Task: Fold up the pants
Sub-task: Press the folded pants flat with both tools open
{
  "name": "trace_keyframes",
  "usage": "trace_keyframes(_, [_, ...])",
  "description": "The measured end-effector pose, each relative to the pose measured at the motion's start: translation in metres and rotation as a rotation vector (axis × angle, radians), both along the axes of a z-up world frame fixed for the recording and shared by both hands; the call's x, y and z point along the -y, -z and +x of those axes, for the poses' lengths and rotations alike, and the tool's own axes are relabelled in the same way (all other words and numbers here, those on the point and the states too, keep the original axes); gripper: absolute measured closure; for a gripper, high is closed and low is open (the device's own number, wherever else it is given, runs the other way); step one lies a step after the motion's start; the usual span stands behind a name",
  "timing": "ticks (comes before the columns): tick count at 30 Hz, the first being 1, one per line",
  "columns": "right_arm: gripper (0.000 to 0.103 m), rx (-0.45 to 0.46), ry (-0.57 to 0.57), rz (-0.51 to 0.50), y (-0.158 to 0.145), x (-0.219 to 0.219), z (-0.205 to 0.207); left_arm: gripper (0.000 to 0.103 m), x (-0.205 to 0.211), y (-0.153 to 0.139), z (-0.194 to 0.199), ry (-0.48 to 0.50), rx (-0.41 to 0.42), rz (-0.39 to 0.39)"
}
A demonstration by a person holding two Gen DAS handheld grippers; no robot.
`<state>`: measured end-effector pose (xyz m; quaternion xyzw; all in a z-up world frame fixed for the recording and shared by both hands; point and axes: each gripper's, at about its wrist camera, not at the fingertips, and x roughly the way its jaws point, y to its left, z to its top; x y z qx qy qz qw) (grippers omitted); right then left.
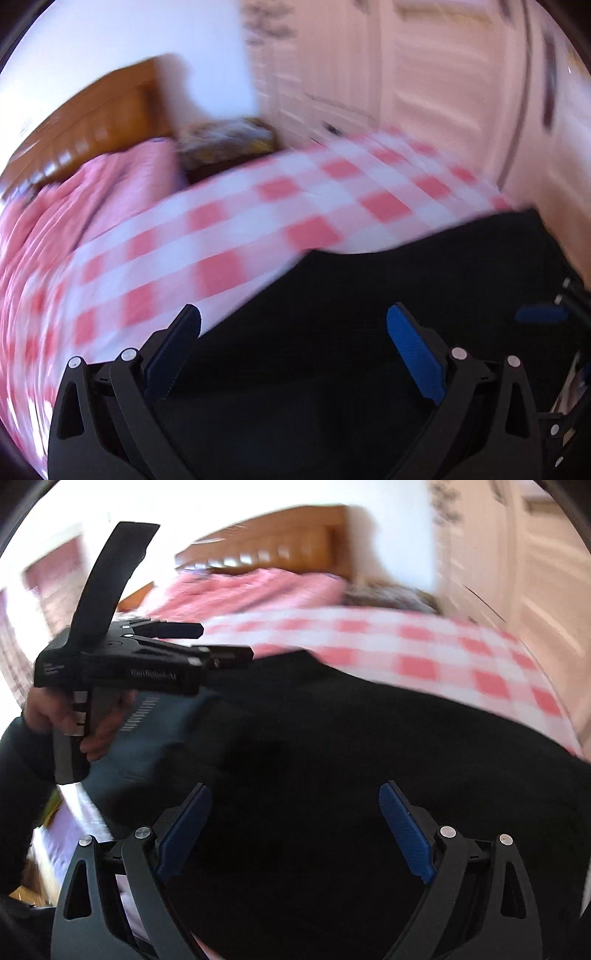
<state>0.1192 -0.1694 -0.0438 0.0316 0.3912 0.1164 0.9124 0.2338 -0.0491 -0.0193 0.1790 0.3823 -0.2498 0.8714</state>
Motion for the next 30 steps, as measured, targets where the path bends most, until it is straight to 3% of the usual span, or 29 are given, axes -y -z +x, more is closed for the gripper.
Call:
trace_keyframes(2, [0.014, -0.05, 0.014, -0.011, 0.01, 0.019, 0.007, 0.002, 0.044, 0.018, 0.014, 0.049, -0.066, 0.052])
trace_keyframes(5, [0.013, -0.113, 0.011, -0.071, 0.025, 0.036, 0.018, 0.002, 0.085, 0.044, 0.035, 0.039, -0.098, 0.153])
trace_keyframes(6, [0.012, -0.154, -0.002, -0.092, 0.032, 0.038, 0.021, 0.001, 0.09, 0.05, 0.038, 0.035, -0.102, 0.179])
trace_keyframes(10, [0.011, -0.158, -0.069, -0.155, 0.038, 0.041, -0.01, 0.001, 0.095, 0.057, 0.044, -0.012, -0.056, 0.228])
trace_keyframes(14, [0.011, -0.129, -0.058, -0.044, 0.04, 0.064, -0.039, 0.001, 0.095, 0.057, 0.047, -0.03, -0.052, 0.212])
trace_keyframes(30, [0.011, -0.063, 0.011, -0.055, 0.038, 0.062, -0.062, 0.001, 0.097, 0.056, 0.046, -0.031, -0.033, 0.213])
